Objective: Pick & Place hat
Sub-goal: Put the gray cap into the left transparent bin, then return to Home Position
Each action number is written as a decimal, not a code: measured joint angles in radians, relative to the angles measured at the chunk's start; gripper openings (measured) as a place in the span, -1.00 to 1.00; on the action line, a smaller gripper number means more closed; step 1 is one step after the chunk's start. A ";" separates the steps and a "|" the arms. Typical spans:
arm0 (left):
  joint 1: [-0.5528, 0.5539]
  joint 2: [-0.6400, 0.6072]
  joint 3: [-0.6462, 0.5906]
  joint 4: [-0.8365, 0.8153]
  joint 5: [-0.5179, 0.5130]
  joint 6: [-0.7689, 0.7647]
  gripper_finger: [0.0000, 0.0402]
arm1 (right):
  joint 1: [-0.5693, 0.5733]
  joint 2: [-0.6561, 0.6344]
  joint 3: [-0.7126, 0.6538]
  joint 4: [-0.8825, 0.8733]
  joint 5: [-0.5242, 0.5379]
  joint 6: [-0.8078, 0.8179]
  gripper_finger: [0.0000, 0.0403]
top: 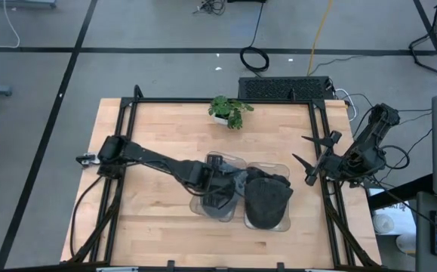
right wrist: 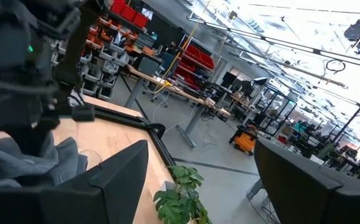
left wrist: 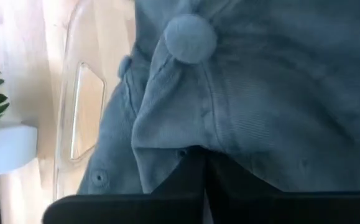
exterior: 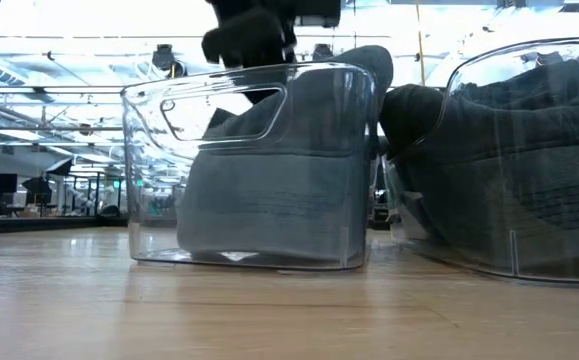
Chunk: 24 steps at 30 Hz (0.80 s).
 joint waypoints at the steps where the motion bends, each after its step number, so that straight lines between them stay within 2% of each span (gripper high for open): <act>1: 0.007 0.001 -0.013 0.013 0.002 0.007 -0.98 | 0.000 0.001 0.000 0.000 0.000 0.000 0.40; 7: 0.054 -0.001 -0.132 0.143 0.046 0.001 -0.94 | 0.000 0.007 0.000 -0.001 0.001 0.000 0.40; 13: 0.051 -0.014 -0.131 0.148 0.038 0.002 -0.97 | 0.000 0.009 0.000 0.000 0.001 0.000 0.40; 17: 0.035 -0.092 -0.087 0.151 0.030 0.018 -0.87 | 0.000 0.009 0.000 0.000 0.002 0.007 0.40; 21: 0.020 -0.207 -0.056 0.149 0.030 -0.033 -0.77 | 0.000 0.009 0.000 0.011 0.015 0.022 0.40; 24: 0.015 -0.328 -0.049 0.136 0.024 -0.027 -0.72 | 0.000 0.007 0.000 0.052 0.094 0.000 0.40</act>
